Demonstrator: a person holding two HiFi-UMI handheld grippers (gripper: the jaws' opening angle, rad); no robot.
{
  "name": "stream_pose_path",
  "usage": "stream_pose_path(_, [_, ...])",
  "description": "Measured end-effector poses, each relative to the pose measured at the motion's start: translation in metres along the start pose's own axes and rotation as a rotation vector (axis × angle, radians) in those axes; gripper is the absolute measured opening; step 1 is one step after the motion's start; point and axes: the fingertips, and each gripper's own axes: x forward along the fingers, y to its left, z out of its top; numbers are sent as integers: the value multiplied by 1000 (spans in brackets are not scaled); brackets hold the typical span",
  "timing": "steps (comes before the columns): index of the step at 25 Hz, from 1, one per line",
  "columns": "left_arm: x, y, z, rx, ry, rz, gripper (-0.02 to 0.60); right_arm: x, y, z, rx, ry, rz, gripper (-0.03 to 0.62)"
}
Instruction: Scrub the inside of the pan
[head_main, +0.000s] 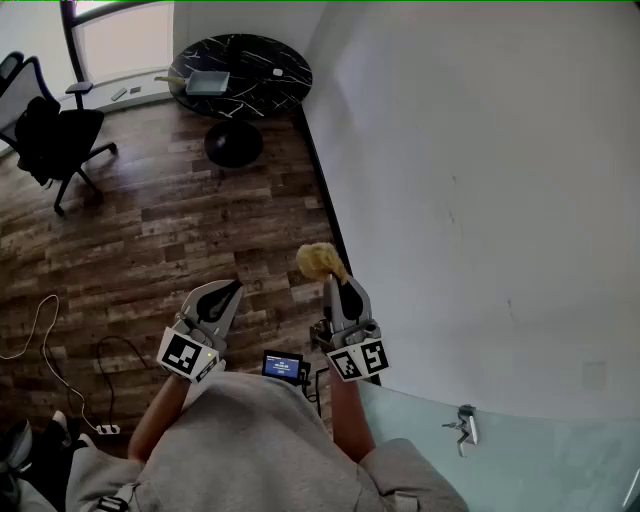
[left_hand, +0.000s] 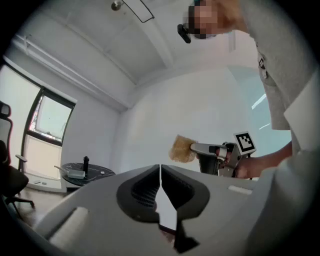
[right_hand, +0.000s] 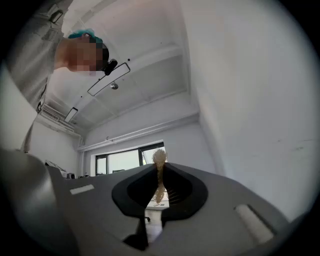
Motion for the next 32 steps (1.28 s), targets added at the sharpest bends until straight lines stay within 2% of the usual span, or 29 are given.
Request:
stream_pose_path(3, [-6, 56, 8, 22, -8, -10, 8, 58, 18, -16, -4, 6, 10, 35])
stream_pose_path(6, [-15, 112, 14, 23, 51, -4, 8, 119, 35, -35, 17, 30, 32, 37])
stream_pose_path(9, [-20, 176, 14, 28, 48, 53, 8, 175, 45, -55, 46, 61, 71, 40])
stream_pose_path(13, [-14, 249, 6, 19, 52, 132, 6, 239, 34, -83, 47, 110, 82, 41])
stream_pose_path(20, [47, 378, -6, 1, 71, 204, 6, 372, -34, -145, 129, 186, 4, 41])
stream_pose_path(25, [137, 470, -12, 2, 149, 201, 6, 487, -103, -186, 201, 235, -28, 41])
stream_pose_path(28, [176, 514, -2, 12, 215, 192, 6, 558, -133, -210, 254, 258, -16, 41])
stream_pose_path(32, [213, 582, -1, 52, 211, 245, 6, 637, -172, -246, 279, 289, 13, 41])
